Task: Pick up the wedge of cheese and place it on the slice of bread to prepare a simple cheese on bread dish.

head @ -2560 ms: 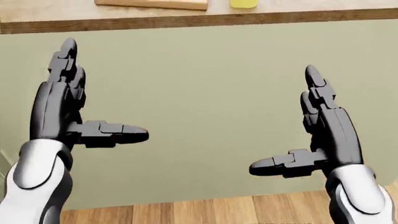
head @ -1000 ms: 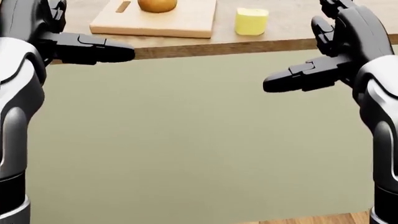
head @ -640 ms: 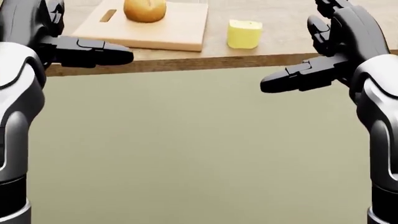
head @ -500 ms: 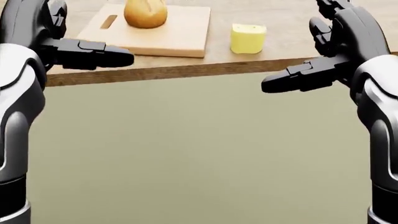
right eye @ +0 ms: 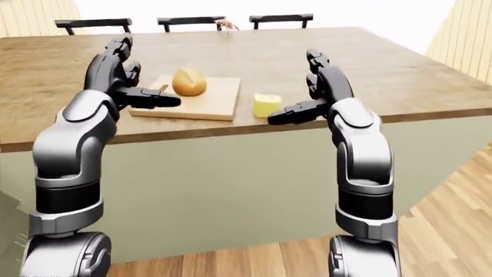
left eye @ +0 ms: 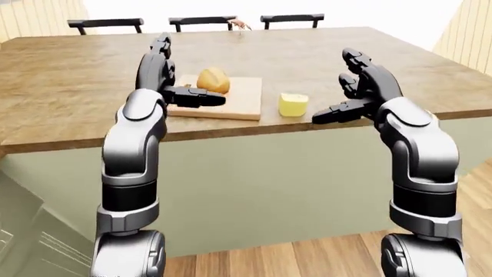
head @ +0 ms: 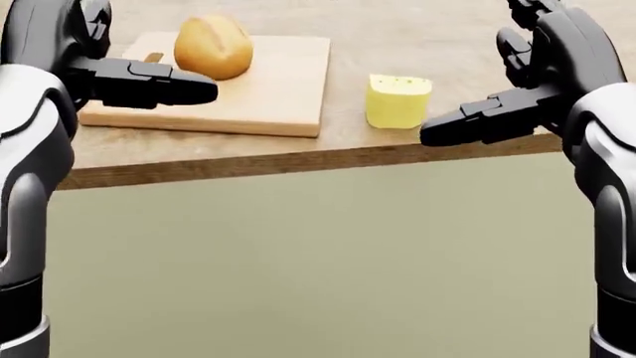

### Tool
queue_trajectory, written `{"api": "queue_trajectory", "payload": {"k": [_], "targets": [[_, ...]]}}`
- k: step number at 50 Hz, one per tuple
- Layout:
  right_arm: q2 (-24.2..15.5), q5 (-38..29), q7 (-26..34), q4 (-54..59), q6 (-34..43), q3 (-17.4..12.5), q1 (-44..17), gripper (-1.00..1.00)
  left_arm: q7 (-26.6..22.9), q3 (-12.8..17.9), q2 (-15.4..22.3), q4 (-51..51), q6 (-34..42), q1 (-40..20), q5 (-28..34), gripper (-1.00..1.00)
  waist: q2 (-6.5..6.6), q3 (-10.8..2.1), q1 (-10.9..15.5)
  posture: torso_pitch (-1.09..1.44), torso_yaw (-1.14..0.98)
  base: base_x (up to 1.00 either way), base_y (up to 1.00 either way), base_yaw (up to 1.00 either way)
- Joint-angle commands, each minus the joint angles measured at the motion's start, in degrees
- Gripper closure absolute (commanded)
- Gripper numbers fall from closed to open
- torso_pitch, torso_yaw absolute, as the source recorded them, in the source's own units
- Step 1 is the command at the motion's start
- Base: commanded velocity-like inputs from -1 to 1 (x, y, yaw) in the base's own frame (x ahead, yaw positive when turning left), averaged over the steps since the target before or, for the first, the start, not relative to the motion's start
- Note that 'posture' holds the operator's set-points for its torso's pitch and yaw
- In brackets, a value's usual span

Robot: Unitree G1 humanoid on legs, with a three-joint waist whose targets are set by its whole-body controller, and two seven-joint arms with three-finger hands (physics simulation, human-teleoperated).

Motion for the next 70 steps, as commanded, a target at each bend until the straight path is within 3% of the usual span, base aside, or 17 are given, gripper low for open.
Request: {"api": "queue_trajectory", "payload": {"k": [1, 5, 7, 8, 9, 16, 20, 30, 33, 34, 42, 51, 55, 61, 64, 65, 70], "targets": [[-0.4, 0.3, 0.2, -2.2, -2.0, 0.0, -2.4, -1.0, 0.6, 1.3, 1.1, -2.5, -1.8, -2.4, 0.6, -1.0, -0.01, -1.31, 0.4, 0.0, 0.0, 0.25, 0.0, 0.0], [-0.2, 0.1, 0.2, -1.7, -2.3, 0.1, -2.5, -1.0, 0.5, 1.3, 1.2, -2.2, -2.0, -2.5, 0.5, -1.0, 3.36, -1.19, -0.2, 0.0, 0.0, 0.24, 0.0, 0.0], [-0.2, 0.1, 0.2, -1.6, -2.4, 0.1, -2.5, -1.0, 0.5, 1.4, 1.3, -2.1, -2.1, -2.4, 0.5, -1.0, 6.9, -3.43, -0.7, 0.0, 0.0, 0.24, 0.0, 0.0], [-0.1, 0.1, 0.2, -1.7, -2.4, 0.1, -2.4, -1.0, 0.5, 1.5, 1.4, -2.2, -2.0, -2.4, 0.4, -1.0, 4.81, -1.78, 0.1, 0.0, 0.0, 0.24, 0.0, 0.0], [-0.1, 0.0, 0.2, -1.8, -2.3, 0.1, -2.4, -1.0, 0.5, 1.5, 1.4, -2.4, -1.9, -2.3, 0.4, -1.0, 5.82, -1.37, -0.2, 0.0, 0.0, 0.24, 0.0, 0.0], [0.0, -0.1, 0.4, -1.6, -2.6, 0.1, -2.1, -1.0, 0.5, 1.5, 1.6, -2.0, -2.1, -2.4, 0.2, -1.0, 2.1, -1.44, 0.9, 0.0, 0.0, 0.24, 0.0, 0.0], [-0.1, -0.3, 0.3, -1.1, -2.8, 0.0, -2.0, -1.0, 0.4, 1.6, 1.7, -1.7, -2.4, -2.3, 0.2, -1.0, -3.21, -2.31, 1.5, 0.0, 0.0, 0.24, 0.0, 0.0], [-0.1, -0.8, 0.8, -1.0, -3.0, 0.3, -2.3, -1.0, 0.4, 1.8, 2.1, -2.0, -1.8, -2.7, 0.1, -1.0, 1.23, 0.02, 0.0, 0.0, 0.0, 0.21, 0.0, 0.0], [0.0, -0.8, 0.9, -1.2, -3.0, 0.3, -2.3, -1.0, 0.4, 1.9, 2.4, -2.9, -0.9, -3.0, 0.0, -1.0, 4.17, -1.56, -0.5, 0.0, 0.0, 0.0, 0.0, 0.0], [0.0, -0.8, 0.8, -1.1, -2.9, 0.2, -2.4, -1.0, 0.4, 1.9, 2.4, -3.1, -0.8, -3.0, -0.1, -1.0, 2.49, -1.08, -0.8, 0.0, 0.0, 0.0, 0.0, 0.0], [-0.1, -0.9, 0.9, -1.6, -2.5, 0.1, -2.1, -1.0, 0.3, 1.8, 2.5, -3.4, -0.4, -3.1, 0.0, -1.0, 0.98, -1.97, 0.2, 0.0, 0.0, 0.0, 0.0, 0.0], [-0.4, -1.4, 1.4, -2.2, -2.0, 0.4, -2.6, -1.0, 0.2, 1.8, 2.7, -3.5, 0.0, -3.7, 0.1, -1.0, 1.01, -2.46, 0.3, 0.0, 0.0, 0.0, 0.02, 0.0], [-0.3, -1.6, 1.6, -2.2, -2.1, 0.3, -2.5, -1.0, 0.3, 1.8, 2.6, -3.4, 0.0, -3.8, 0.1, -1.0, -2.36, -1.55, 1.2, 0.0, 0.0, 0.0, 0.44, 0.0], [-0.1, -1.5, 1.6, -1.7, -2.7, 0.1, -2.1, -1.0, 0.4, 1.7, 2.4, -3.6, 0.1, -3.8, 0.2, -1.0, -0.19, -0.9, 1.6, 0.0, 0.0, 0.0, 0.49, 0.0], [-0.1, -1.2, 1.5, -1.9, -2.8, -0.1, -1.9, -1.0, 0.4, 1.7, 2.4, -3.7, 0.1, -3.7, 0.2, -1.0, 6.29, -2.1, 1.8, 0.0, 0.0, 0.0, 0.0, 0.0], [-0.1, -1.2, 1.5, -1.9, -2.6, -0.1, -2.0, -1.0, 0.3, 1.8, 2.5, -3.7, 0.2, -3.9, 0.2, -1.0, 3.85, -0.9, 1.0, 0.0, 0.0, 0.0, 0.0, 0.0], [-0.5, -1.5, 2.0, -1.9, -2.1, 0.4, -2.9, -1.0, 0.4, 1.8, 2.6, -4.0, 0.4, -3.8, 0.1, -1.0, 2.13, 0.46, 0.8, 0.0, 0.0, 0.0, 0.0, 0.0]]}}
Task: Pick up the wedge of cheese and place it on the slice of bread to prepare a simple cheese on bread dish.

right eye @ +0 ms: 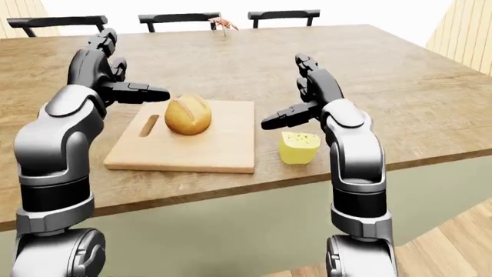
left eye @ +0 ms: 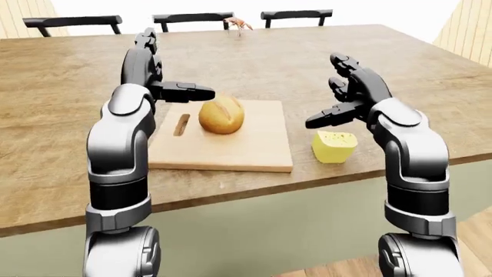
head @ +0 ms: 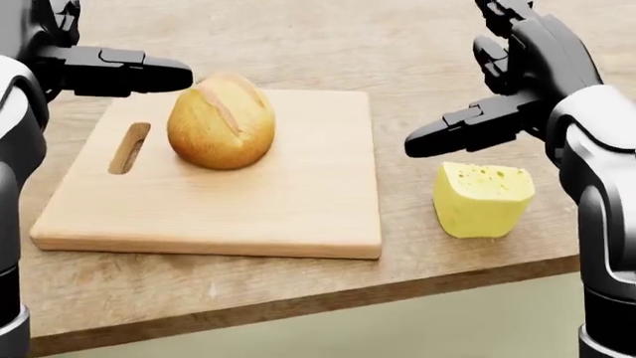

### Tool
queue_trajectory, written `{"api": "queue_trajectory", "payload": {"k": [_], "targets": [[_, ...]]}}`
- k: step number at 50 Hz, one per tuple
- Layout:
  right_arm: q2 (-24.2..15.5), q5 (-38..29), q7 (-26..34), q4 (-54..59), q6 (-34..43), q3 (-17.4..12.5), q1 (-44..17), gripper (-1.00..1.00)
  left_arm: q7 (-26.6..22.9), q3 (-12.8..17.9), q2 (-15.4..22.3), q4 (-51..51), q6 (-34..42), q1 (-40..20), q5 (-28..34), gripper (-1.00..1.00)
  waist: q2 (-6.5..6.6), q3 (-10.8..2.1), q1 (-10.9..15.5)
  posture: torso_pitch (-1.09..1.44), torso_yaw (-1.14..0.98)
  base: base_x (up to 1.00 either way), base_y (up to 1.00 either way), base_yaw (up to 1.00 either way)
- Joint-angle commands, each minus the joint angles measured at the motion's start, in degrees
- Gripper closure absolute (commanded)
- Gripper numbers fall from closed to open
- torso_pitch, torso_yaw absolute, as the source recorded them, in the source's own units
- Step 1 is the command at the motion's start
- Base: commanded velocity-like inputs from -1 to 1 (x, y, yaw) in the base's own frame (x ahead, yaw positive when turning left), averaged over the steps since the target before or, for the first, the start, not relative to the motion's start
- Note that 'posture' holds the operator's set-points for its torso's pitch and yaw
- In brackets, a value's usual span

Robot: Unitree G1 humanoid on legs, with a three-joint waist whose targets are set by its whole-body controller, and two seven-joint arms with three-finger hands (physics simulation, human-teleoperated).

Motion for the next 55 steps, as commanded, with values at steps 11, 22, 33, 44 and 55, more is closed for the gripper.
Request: {"api": "queue_trajectory", "payload": {"k": [11, 22, 33, 44, 55], "targets": [[-2.3, 0.1, -2.3, 0.1, -2.0, -1.7, -4.7, -1.0, -0.2, -0.2, 0.3, -2.8, -3.1, -2.4, -0.2, -1.0, -1.96, -4.1, -0.4, 0.0, 0.0, 0.0, 0.0, 0.0], [-1.9, -1.3, -0.3, -1.5, -2.1, -1.5, -4.7, -1.0, -0.3, -0.2, 0.3, -3.0, -2.9, -2.5, -0.1, -1.0, -1.6, -3.48, -1.0, 0.0, 0.0, 0.0, 0.0, 0.31], [-1.6, -0.8, -0.3, -0.9, -0.7, -1.7, -5.1, -1.0, -0.3, -0.4, 0.0, -3.1, -3.0, -2.5, 0.1, -1.0, -0.77, -6.15, -0.3, 0.0, 0.0, 0.02, 0.0, 0.0], [-1.6, -0.2, -0.4, -1.5, 0.1, -1.8, -5.2, -1.0, -0.3, 0.0, 0.3, -4.0, -2.3, -2.3, -0.2, -1.0, 2.21, -3.63, -1.1, 0.0, 0.0, 0.33, 0.0, 0.0], [-1.5, 0.0, -0.5, -1.1, -0.1, -1.7, -5.1, -1.0, -0.1, -0.1, 0.3, -3.6, -2.7, -2.2, -0.6, -1.0, -3.08, -3.93, -0.5, 0.0, 0.0, 0.29, 0.0, 0.0]]}}
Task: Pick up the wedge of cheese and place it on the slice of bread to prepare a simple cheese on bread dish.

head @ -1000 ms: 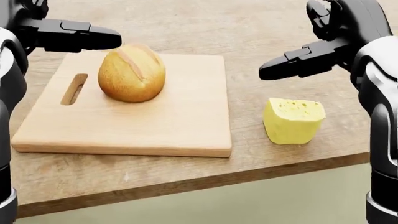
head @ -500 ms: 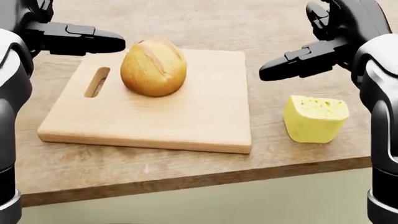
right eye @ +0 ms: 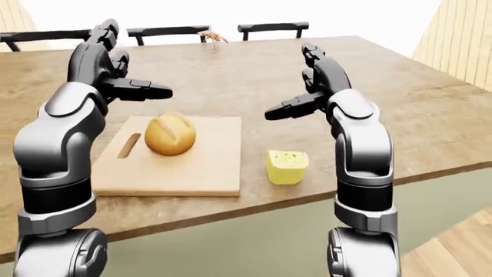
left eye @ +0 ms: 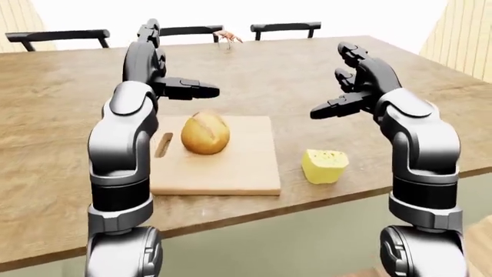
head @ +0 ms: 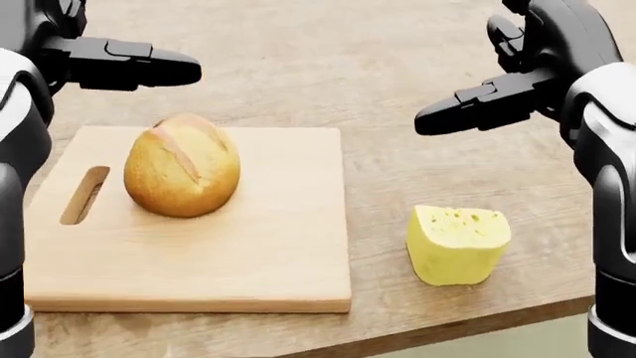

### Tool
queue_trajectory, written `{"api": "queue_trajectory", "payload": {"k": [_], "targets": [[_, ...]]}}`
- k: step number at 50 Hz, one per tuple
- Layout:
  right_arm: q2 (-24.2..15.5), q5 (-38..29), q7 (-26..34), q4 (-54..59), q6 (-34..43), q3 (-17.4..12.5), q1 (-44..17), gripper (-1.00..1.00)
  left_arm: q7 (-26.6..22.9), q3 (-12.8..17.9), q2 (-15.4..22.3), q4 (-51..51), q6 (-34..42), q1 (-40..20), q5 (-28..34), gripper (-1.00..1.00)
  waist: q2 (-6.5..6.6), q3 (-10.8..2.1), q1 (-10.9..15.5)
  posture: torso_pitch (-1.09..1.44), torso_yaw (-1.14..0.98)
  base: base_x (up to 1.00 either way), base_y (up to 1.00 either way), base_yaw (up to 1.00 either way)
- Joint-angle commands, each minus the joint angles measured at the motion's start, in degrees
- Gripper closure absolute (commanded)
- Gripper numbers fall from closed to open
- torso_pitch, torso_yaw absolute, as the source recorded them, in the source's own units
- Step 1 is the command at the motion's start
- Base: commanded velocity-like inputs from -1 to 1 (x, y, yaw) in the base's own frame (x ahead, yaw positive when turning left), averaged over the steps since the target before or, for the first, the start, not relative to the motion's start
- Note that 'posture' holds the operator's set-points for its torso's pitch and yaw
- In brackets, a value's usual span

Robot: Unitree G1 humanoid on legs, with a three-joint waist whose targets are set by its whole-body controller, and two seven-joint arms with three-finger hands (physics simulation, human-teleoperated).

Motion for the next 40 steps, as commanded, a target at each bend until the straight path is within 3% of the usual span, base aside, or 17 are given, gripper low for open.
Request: {"api": "queue_trajectory", "payload": {"k": [1, 2, 4, 6, 8, 12, 13, 15, 24, 29, 32, 36, 37, 40], "targets": [[-0.2, 1.0, -0.2, -2.4, -0.7, -1.3, -2.5, -1.0, 0.1, 0.6, 1.0, -1.4, -1.3, -2.3, 0.0, -1.0, -0.77, 0.27, 0.8, 0.0, 0.0, 0.0, 0.0, 0.0], [-0.4, 1.4, -0.7, -2.3, -0.1, -1.5, -2.9, -1.0, 0.1, 0.6, 1.0, -1.4, -1.2, -2.3, 0.0, -1.0, -1.02, -0.82, 0.6, 0.0, 0.0, 0.0, 0.0, 0.0], [-0.7, 3.3, -0.8, -2.7, 0.8, -1.8, -3.4, -1.0, 0.1, 0.6, 1.1, -1.3, -1.3, -2.4, 0.0, -1.0, -0.13, -1.65, 0.6, 0.0, 0.0, 0.0, 0.0, 0.0], [-1.0, 4.3, -0.3, -3.1, 1.1, -1.4, -3.5, -1.0, 0.1, 0.6, 1.1, -1.2, -1.3, -2.6, 0.0, -1.0, 0.87, -1.58, 0.2, 0.0, 0.0, 0.0, 0.0, 0.0], [-1.6, 4.7, 0.7, -3.7, 0.3, -0.8, -3.3, -1.0, 0.0, 0.6, 1.3, -1.3, -1.2, -2.6, 0.0, -1.0, 3.04, -1.32, -0.3, 0.0, 0.0, 0.0, 0.0, 0.0], [-2.3, 4.2, 2.7, -3.9, -0.7, -0.5, -3.7, -1.0, -0.1, 0.8, 1.6, -1.0, -1.4, -2.6, 0.0, -1.0, 2.48, -1.76, -0.3, 0.0, 0.0, 0.0, 0.0, 0.0], [-1.8, 4.0, 1.9, -4.0, -4.2, -1.1, -3.2, -1.0, -0.2, 0.9, 1.7, -1.0, -1.2, -2.8, 0.0, -1.0, 2.42, -1.74, -0.2, 0.0, 0.0, 0.0, 0.0, 0.0], [-4.0, 2.7, 4.8, -4.6, -1.1, 0.6, -3.2, -1.0, -0.2, 0.9, 2.0, -1.5, -0.5, -3.1, 0.0, -1.0, 2.31, -1.68, -0.1, 0.0, 0.0, 0.0, 0.0, 0.0], [-7.9, 0.5, 10.5, -8.3, 6.8, -1.4, -5.2, -1.0, -0.4, 0.9, 2.3, -1.6, -0.1, -3.6, 0.2, -1.0, 2.04, -1.26, 0.1, 0.0, 0.0, 0.0, 0.0, 0.0], [-11.0, -2.1, 14.7, -7.7, 7.3, -0.6, -6.2, -1.0, -0.5, 0.8, 2.2, -1.5, -0.1, -3.7, 0.3, -1.0, 2.19, -1.03, 0.1, 0.0, 0.0, 0.0, 0.0, 0.0], [-13.2, -5.4, 20.2, -8.1, 5.8, 1.4, -4.9, -1.0, -0.5, 0.8, 2.2, -1.2, -0.4, -3.6, 0.4, -1.0, 2.19, -0.9, 0.0, 0.0, 0.0, 0.0, 0.0, 0.0], [-14.6, -10.6, 26.0, -5.8, 2.5, 1.1, -5.8, -1.0, -0.5, 0.7, 1.9, -1.0, -0.5, -3.8, 0.5, -1.0, 2.2, -0.84, -0.2, 0.0, 0.0, 0.0, 0.0, 0.0], [-16.9, -12.8, 28.9, -4.9, -0.2, 2.0, -4.9, -1.0, -0.3, 0.4, 1.6, -0.8, -0.6, -3.9, 0.6, -1.0, 2.22, -0.86, -0.2, 0.0, 0.0, 0.0, 0.0, 0.0], [-15.0, -16.9, 31.8, -5.9, -0.4, 1.1, -4.7, -1.0, -0.4, 0.3, 1.4, -0.4, -1.0, -3.8, 0.8, -1.0, 2.25, -0.85, -0.1, 0.0, 0.0, 0.0, 0.0, 0.0]]}}
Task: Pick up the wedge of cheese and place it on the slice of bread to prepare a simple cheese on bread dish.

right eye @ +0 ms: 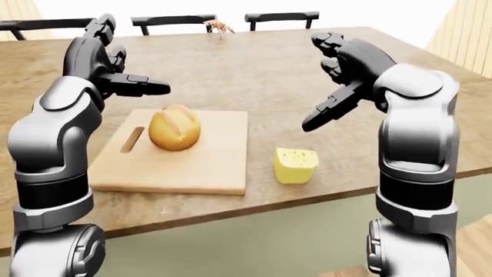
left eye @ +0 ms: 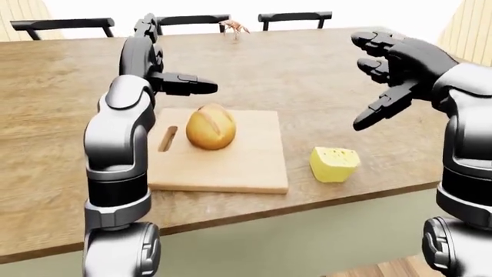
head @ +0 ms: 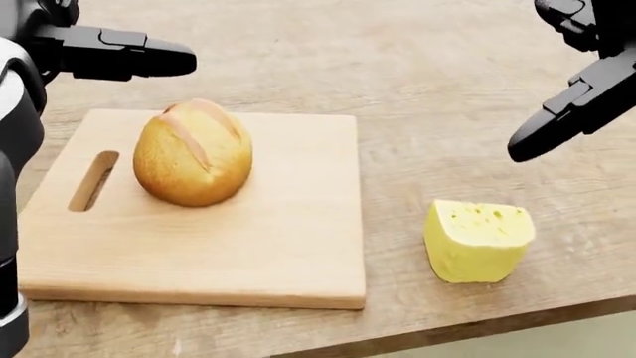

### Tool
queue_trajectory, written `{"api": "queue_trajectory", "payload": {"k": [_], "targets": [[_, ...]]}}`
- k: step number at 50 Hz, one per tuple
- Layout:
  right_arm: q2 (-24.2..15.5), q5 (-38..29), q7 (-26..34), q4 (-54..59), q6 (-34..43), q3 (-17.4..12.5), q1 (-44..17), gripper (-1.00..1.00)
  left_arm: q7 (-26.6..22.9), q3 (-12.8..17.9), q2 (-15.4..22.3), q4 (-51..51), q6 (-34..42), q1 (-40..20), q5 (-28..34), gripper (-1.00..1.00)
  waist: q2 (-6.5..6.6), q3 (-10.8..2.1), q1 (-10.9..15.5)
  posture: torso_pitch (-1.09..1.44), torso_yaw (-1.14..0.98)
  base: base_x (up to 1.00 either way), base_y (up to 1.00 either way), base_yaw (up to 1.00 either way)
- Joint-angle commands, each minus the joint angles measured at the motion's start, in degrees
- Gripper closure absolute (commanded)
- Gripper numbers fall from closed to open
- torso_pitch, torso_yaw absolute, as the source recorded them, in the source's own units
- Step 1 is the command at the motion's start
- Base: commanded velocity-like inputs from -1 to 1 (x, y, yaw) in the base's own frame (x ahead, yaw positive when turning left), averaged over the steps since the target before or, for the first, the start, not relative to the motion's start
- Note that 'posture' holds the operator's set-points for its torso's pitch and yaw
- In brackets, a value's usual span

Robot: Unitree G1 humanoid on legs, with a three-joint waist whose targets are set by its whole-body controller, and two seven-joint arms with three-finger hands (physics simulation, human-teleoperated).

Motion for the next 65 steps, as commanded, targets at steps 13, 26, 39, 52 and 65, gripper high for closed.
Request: {"api": "queue_trajectory", "payload": {"k": [13, 26, 39, 52, 65], "targets": [[2.5, -8.9, 9.6, -13.5, 5.1, -3.4, 3.4, -1.0, 0.0, 0.3, 0.3, -1.5, -1.6, -2.0, 0.2, -1.0, 0.07, -1.78, 0.1, 0.0, 0.0, 0.0, 0.0, 0.0], [5.1, -10.3, 10.0, -16.9, 4.4, -4.0, 9.7, -1.0, -0.1, 0.0, 0.1, -1.8, -0.8, -2.6, 0.8, -1.0, 0.06, -2.24, 0.1, 0.0, 0.0, 0.0, 0.0, 0.0], [6.8, -11.4, 10.5, -18.5, 4.7, -3.5, 12.6, -1.0, -0.2, 0.0, -0.1, -2.6, 0.2, -3.3, 1.0, -1.0, 0.14, -2.57, 0.0, 0.0, 0.0, 0.0, 0.0, 0.0], [9.1, -14.1, 12.1, -20.5, 4.4, -2.1, 15.2, -1.0, -0.1, 0.0, -0.2, -3.6, 0.5, -2.6, 0.9, -1.0, 0.28, -2.57, -0.1, 0.0, 0.0, 0.0, 0.0, 0.0], [12.0, -17.8, 14.1, -22.4, 2.1, -1.0, 19.9, -1.0, 0.1, -0.1, -0.4, -4.0, 1.0, -2.6, 0.9, -1.0, 0.34, -2.5, -0.2, 0.0, 0.0, 0.0, 0.0, 0.0]]}}
